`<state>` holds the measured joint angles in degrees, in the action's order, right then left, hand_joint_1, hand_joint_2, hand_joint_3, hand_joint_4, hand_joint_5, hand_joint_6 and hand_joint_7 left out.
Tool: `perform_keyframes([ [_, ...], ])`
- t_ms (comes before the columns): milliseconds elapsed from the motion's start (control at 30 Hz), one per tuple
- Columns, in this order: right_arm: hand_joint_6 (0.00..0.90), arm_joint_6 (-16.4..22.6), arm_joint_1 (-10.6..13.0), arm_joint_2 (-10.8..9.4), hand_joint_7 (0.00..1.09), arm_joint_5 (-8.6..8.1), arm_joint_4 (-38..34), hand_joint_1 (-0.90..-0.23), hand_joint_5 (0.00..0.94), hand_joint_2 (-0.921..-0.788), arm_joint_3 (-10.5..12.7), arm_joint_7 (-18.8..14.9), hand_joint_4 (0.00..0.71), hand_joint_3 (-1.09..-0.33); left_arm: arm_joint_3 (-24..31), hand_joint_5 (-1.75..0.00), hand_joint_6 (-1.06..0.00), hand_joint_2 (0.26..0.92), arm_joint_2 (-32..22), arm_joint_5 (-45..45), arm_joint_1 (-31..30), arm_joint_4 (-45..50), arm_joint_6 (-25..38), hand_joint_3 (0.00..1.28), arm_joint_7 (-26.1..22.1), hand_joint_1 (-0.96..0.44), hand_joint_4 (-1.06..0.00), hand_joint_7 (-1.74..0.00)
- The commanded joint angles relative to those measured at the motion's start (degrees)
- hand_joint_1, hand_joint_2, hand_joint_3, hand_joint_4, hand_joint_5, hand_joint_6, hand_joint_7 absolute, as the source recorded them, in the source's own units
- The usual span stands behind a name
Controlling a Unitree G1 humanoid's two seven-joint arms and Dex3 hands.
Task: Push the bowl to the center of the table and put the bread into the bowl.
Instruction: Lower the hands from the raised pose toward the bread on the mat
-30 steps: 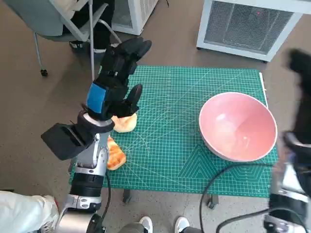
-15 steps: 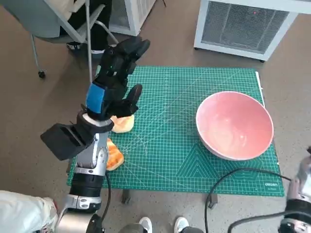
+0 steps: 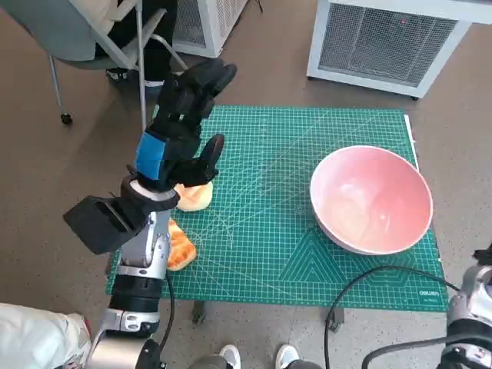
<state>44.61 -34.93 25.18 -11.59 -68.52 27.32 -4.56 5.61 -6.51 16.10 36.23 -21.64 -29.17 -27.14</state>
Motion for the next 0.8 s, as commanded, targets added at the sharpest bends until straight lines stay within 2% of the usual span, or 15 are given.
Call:
perform_keyframes([
  [33, 0.199, -5.01, -0.85, -1.66, 0.21, -2.32, -3.88, -0.511, 0.000, -0.921, 1.26, -1.83, 0.214, -0.711, 0.34, -0.52, 0.00, 0.751, -0.78, 0.11, 0.45, 0.86, 0.22, 0.79, -0.11, -0.31, 0.00, -0.78],
  [267, 0.178, -10.30, -2.82, -4.22, 0.19, -4.24, -5.90, -0.485, 0.002, -0.921, 2.49, -2.29, 0.211, -0.709, 0.55, -0.53, 0.00, 0.749, -1.54, 0.24, 0.36, 1.08, 0.37, 0.78, -0.30, -0.31, 0.00, -0.79],
  [400, 0.192, -12.42, -3.69, -5.59, 0.20, -4.68, -6.44, -0.474, 0.008, -0.921, 2.62, -1.45, 0.225, -0.714, 0.66, -0.53, 0.00, 0.747, -2.04, 0.32, 0.07, 1.53, 0.39, 0.78, -0.41, -0.31, 0.00, -0.80],
  [467, 0.213, -13.03, -4.05, -6.14, 0.21, -4.71, -6.57, -0.469, 0.016, -0.921, 2.63, -1.04, 0.241, -0.716, 0.68, -0.53, 0.00, 0.746, -2.20, 0.30, -0.03, 1.71, 0.39, 0.78, -0.39, -0.31, 0.00, -0.80],
  [667, 0.236, -14.18, -5.27, -7.83, 0.22, -3.13, -6.77, -0.461, 0.025, -0.921, 1.27, 0.33, 0.268, -0.722, 0.75, -0.53, 0.00, 0.744, -2.66, 0.14, -0.12, 2.15, 0.70, 0.78, -0.13, -0.32, 0.00, -0.81],
  [800, 0.232, -15.39, -6.26, -9.01, 0.22, -3.36, -7.04, -0.462, 0.015, -0.921, 1.06, -0.52, 0.254, -0.720, 0.70, -0.53, 0.00, 0.744, -2.79, -0.40, -0.48, 2.94, 0.83, 0.77, 0.38, -0.33, 0.00, -0.81],
])
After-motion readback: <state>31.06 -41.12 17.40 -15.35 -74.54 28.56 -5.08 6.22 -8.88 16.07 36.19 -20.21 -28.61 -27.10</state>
